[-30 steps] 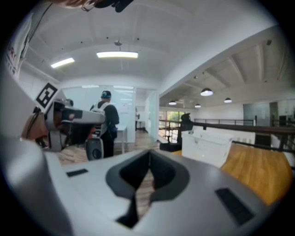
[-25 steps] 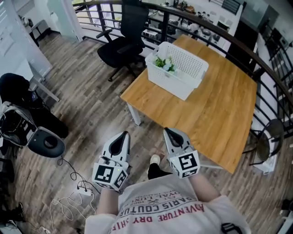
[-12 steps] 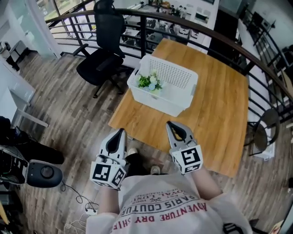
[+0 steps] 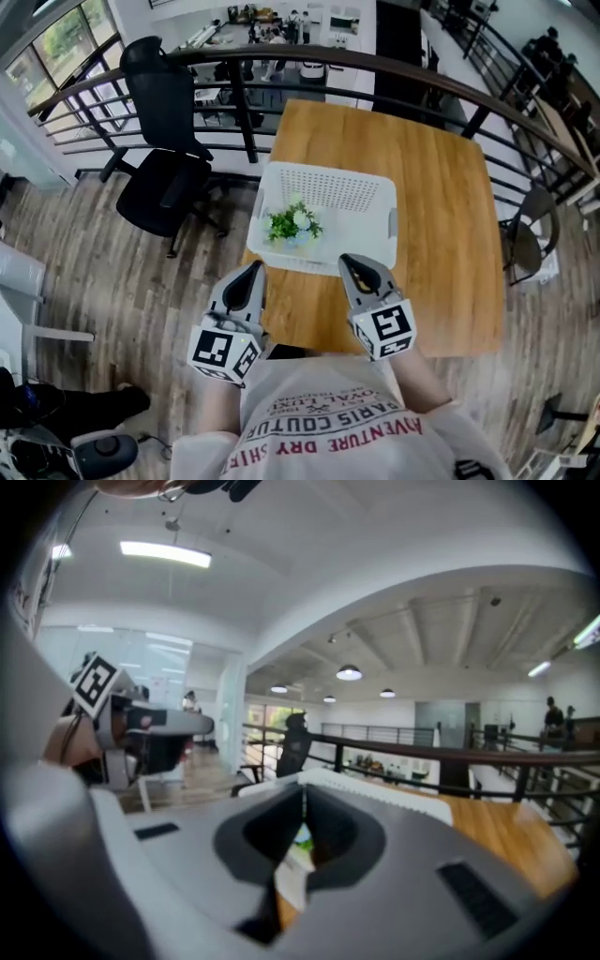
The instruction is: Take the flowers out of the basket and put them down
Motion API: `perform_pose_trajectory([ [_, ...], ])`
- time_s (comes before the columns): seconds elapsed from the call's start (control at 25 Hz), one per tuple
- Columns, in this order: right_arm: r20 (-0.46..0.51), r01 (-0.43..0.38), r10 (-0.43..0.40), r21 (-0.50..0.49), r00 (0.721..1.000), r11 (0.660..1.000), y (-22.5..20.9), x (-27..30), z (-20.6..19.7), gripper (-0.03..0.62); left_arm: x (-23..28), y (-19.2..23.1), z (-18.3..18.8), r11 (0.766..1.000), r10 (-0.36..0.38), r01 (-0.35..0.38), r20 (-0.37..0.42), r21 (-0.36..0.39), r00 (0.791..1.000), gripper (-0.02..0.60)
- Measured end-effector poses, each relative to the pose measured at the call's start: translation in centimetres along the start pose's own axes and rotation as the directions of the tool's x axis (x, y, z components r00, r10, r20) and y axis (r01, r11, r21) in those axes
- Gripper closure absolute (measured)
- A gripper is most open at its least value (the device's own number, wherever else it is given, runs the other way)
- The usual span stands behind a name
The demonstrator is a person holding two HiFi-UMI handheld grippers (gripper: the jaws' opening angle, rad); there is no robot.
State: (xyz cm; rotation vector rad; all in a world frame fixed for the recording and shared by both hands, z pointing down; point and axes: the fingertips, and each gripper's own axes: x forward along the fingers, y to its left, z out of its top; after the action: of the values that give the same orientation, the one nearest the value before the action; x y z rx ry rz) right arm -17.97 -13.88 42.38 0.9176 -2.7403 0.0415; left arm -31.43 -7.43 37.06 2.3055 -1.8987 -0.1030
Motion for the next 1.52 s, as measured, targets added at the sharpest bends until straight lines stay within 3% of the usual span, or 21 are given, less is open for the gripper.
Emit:
perform_pose_trajectory([
  [0.12,-0.039,0.065,-0.065,0.019,0.997,0.998,-0.5,2.0,-0.7,0.566,1.3,2.5,-0.3,0.999,-0.054,0.054,-0.010,0.005,0.999,0.557],
  [0.24,-0.089,0.081,-0.079,0.019,0.993,0.997,-1.2,4.0,-0.7,0.566,3.0,4.7,-0.4,0.995,-0.099,0.098,-0.029,-0.016,0.995,0.557],
  [0.48,-0.307,0.017,-0.018,-0.007,0.952,1.000,-2.8,8.4,-2.7,0.565,5.6,7.2,-1.1,0.989,-0.144,0.141,-0.062,-0.046,0.988,0.557],
  [0.56,-0.387,-0.054,0.037,-0.032,0.921,0.998,-3.0,9.7,-4.1,0.565,6.1,7.5,-1.8,0.989,-0.145,0.141,-0.078,-0.045,0.986,0.557],
  [0.64,-0.483,-0.169,0.115,-0.070,0.868,0.983,-2.8,11.0,-6.2,0.539,6.7,8.0,-2.5,0.990,-0.134,0.129,-0.092,-0.052,0.987,0.557],
  [0.72,-0.605,-0.310,0.183,-0.112,0.775,0.944,-2.6,11.9,-9.1,0.303,7.4,8.3,-3.2,0.990,-0.131,0.123,-0.105,-0.074,0.986,0.557],
  [0.8,-0.715,-0.411,0.195,-0.140,0.671,0.901,-2.8,12.3,-11.8,0.251,7.9,8.5,-4.0,0.988,-0.132,0.122,-0.122,-0.090,0.984,0.557],
  [0.84,-0.742,-0.436,0.183,-0.161,0.645,0.885,-3.0,12.7,-12.6,0.220,8.1,8.7,-4.3,0.989,-0.129,0.117,-0.130,-0.094,0.983,0.557],
  [0.92,-0.755,-0.469,0.172,-0.196,0.632,0.861,-3.5,14.0,-13.4,0.218,8.6,9.2,-4.8,0.989,-0.115,0.101,-0.142,-0.105,0.983,0.557],
  [1.12,-0.744,-0.514,0.257,-0.134,0.617,0.847,-3.0,17.3,-15.6,0.214,9.5,10.2,-5.6,0.989,-0.095,0.075,-0.160,-0.127,0.982,0.557],
  [1.36,-0.777,-0.610,0.332,-0.083,0.535,0.788,-2.4,19.7,-19.2,0.152,10.7,10.6,-6.3,0.986,-0.101,0.075,-0.171,-0.152,0.980,0.557],
  [1.52,-0.764,-0.644,0.381,-0.059,0.521,0.763,-1.6,21.5,-21.0,0.146,11.7,10.2,-7.6,0.976,-0.153,0.116,-0.196,-0.186,0.969,0.557],
])
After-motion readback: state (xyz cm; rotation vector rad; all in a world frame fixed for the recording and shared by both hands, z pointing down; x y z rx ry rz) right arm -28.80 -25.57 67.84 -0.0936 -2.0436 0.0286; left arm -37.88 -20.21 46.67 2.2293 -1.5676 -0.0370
